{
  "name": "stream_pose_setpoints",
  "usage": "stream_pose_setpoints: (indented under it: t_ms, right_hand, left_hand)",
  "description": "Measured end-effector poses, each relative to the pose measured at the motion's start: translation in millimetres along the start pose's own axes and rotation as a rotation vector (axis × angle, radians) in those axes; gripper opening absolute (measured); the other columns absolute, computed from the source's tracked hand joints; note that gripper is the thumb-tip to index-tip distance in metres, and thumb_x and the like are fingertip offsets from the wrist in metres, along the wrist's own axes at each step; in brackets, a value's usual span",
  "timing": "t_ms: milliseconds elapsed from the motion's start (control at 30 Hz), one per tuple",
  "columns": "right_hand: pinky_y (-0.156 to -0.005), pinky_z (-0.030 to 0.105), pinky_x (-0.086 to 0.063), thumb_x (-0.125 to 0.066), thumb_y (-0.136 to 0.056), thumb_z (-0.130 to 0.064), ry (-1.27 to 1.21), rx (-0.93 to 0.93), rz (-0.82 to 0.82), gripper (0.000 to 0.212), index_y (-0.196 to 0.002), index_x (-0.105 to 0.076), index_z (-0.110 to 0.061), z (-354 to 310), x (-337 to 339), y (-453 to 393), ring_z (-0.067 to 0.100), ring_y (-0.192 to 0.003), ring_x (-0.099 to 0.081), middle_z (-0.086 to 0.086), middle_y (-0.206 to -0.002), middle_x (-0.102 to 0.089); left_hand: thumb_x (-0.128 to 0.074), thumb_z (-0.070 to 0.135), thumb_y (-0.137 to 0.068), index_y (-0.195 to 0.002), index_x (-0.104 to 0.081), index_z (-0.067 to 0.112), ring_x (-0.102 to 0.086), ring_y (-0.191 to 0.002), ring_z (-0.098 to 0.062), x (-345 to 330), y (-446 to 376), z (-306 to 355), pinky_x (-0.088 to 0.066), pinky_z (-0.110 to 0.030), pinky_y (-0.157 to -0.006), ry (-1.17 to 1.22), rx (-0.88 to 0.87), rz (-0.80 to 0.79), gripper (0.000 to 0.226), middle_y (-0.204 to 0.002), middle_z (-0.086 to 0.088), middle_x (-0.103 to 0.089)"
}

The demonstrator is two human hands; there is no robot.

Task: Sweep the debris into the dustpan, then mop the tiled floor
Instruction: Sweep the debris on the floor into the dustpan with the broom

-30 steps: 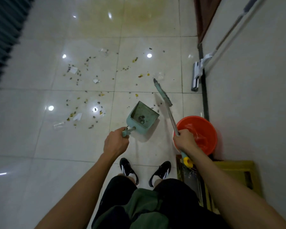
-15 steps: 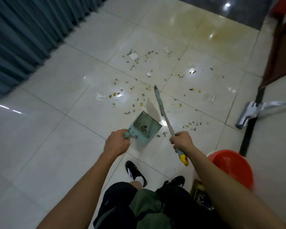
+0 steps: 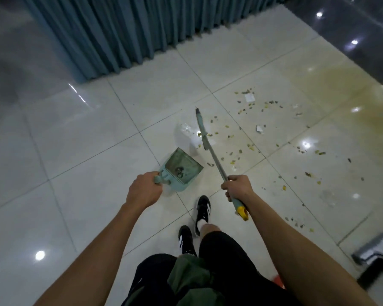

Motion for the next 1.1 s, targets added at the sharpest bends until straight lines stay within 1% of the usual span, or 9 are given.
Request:
stream_pose_setpoints:
  t_ms: [100,200,267,367,433,533,633,800,1100]
  right_hand:
    - [-0.046,0.031,-0.05,-0.074,-0.071,0.004,0.0,0.018,-0.056,0.02,-0.075,-0.061,-0.011,-34,-23,-25,0.025,-0.044,-0.058,0.022,-0.079,-0.068]
    - [-0.046,0.031,-0.049,-0.072,-0.072,0.005,-0.022,0.008,-0.122,0.024,-0.093,-0.062,0.0,-63,-43,-58,0.027,-0.045,-0.058,0.024,-0.086,-0.067]
    - [-0.048,0.032,-0.05,-0.071,-0.072,0.005,-0.05,0.013,-0.157,0.028,-0.099,-0.063,0.009,-89,-55,-79,0.027,-0.045,-0.057,0.025,-0.083,-0.066]
    - [-0.05,0.034,-0.051,-0.067,-0.078,-0.001,-0.096,-0.005,-0.272,0.026,-0.102,-0.062,0.005,-117,-74,-104,0.027,-0.05,-0.06,0.028,-0.089,-0.067]
    - [-0.052,0.033,-0.053,-0.063,-0.085,-0.01,0.009,-0.025,-0.349,0.024,-0.103,-0.063,0.006,-125,-85,-117,0.028,-0.055,-0.063,0.022,-0.089,-0.064]
    - [-0.049,0.028,-0.052,-0.057,-0.092,-0.015,0.249,0.062,-0.258,0.027,-0.101,-0.065,0.009,-149,-86,-142,0.024,-0.055,-0.061,0.016,-0.077,-0.064]
    - [-0.051,0.032,-0.053,-0.062,-0.085,-0.013,0.35,0.132,-0.256,0.023,-0.095,-0.065,0.008,-176,-100,-153,0.025,-0.054,-0.059,0.016,-0.072,-0.064]
    - [-0.062,0.04,-0.056,-0.057,-0.087,-0.011,0.476,0.166,-0.265,0.02,-0.101,-0.064,0.002,-192,-121,-167,0.027,-0.065,-0.057,0.023,-0.09,-0.068]
    - [-0.06,0.041,-0.06,-0.052,-0.096,-0.015,0.49,0.148,-0.225,0.027,-0.119,-0.06,-0.003,-250,-175,-196,0.032,-0.07,-0.063,0.022,-0.1,-0.066]
  left_hand:
    - [-0.052,0.024,-0.089,-0.097,-0.067,0.03,-0.06,-0.068,-0.021,13,-23,-13,-0.041,-0.027,-0.055,0.007,0.039,0.026,0.018,-0.079,0.001,-0.064]
    - [-0.053,0.025,-0.089,-0.099,-0.067,0.031,-0.061,-0.068,-0.021,27,-54,-18,-0.044,-0.027,-0.057,-0.022,0.069,0.03,0.018,-0.08,0.0,-0.065]
    - [-0.054,0.025,-0.088,-0.098,-0.067,0.032,-0.059,-0.065,-0.018,38,-78,-19,-0.042,-0.026,-0.054,-0.047,0.098,0.029,0.017,-0.079,0.002,-0.065]
    - [-0.054,0.024,-0.088,-0.097,-0.067,0.032,-0.057,-0.064,-0.014,54,-109,-21,-0.041,-0.026,-0.054,-0.063,0.152,0.03,0.018,-0.075,0.006,-0.062]
    - [-0.054,0.023,-0.088,-0.1,-0.067,0.033,-0.059,-0.067,-0.018,60,-126,-23,-0.045,-0.028,-0.057,-0.066,0.179,0.026,0.02,-0.077,0.006,-0.062]
    - [-0.054,0.024,-0.089,-0.103,-0.067,0.032,-0.062,-0.076,-0.026,66,-142,-24,-0.049,-0.032,-0.063,-0.072,0.203,0.018,0.021,-0.087,-0.002,-0.067]
    - [-0.053,0.025,-0.089,-0.103,-0.066,0.031,-0.062,-0.076,-0.027,75,-156,-29,-0.049,-0.033,-0.065,-0.094,0.224,0.017,0.02,-0.089,-0.004,-0.066]
    - [-0.053,0.024,-0.091,-0.105,-0.068,0.027,-0.061,-0.075,-0.028,93,-184,-45,-0.049,-0.032,-0.065,-0.111,0.24,0.021,0.021,-0.089,-0.005,-0.067]
    - [-0.055,0.025,-0.09,-0.109,-0.066,0.03,-0.061,-0.074,-0.027,119,-254,-65,-0.049,-0.031,-0.064,-0.151,0.144,-0.059,0.023,-0.087,-0.003,-0.065]
Point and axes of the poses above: each hand's wrist, its own y-axis away from the middle knuckle, its own x-axis out of the back of the hand, z = x × y, the point moved 10 cm from there along -y, towards the middle knuckle
